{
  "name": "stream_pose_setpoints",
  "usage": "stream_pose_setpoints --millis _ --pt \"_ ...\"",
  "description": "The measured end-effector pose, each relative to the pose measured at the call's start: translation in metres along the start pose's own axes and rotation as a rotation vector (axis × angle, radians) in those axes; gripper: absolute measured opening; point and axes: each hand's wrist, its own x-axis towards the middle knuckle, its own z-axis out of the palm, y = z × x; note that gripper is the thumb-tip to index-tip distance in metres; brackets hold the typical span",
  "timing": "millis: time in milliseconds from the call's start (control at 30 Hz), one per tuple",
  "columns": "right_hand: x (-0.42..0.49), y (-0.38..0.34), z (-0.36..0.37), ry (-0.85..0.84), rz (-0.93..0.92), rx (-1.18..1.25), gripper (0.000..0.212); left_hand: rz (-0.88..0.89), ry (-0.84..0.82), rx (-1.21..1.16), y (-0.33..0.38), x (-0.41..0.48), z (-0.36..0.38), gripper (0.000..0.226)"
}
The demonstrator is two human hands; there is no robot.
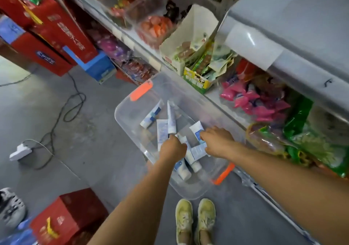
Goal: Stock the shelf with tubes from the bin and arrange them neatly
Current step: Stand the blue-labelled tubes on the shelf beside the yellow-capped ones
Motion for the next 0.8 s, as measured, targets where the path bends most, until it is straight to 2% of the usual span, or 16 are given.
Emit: stream_pose_setpoints --millis 200,300,367,567,700,800 --pt "0.047 0.009 0.05 -0.052 -0.04 -0.308 0.055 -0.075 0.055 0.262 -0.006 0.028 0.063 0.05" --pt "0.059 0.014 0.064 -0.092 -0.046 -0.35 0.051 -0.038 -0.019 0.566 -0.004 0.035 0.078 0.091" --pt "0.067 0.014 0.072 -0.097 -0.064 -0.363 0.045 -0.021 -0.004 0.622 -0.005 0.039 0.084 0.102" --pt "0.077 0.015 0.075 -0.077 -0.155 -0.453 0.038 -0.156 0.014 0.437 -0.002 0.039 0.089 0.097" --pt "0.077 0.016 0.076 -0.099 -0.166 -0.451 0.036 -0.409 0.012 0.052 -0.007 0.046 0.081 0.101" --pt "0.068 0.014 0.072 -0.108 -0.118 -0.39 0.043 -0.481 -0.025 -0.129 -0.012 0.049 0.07 0.1"
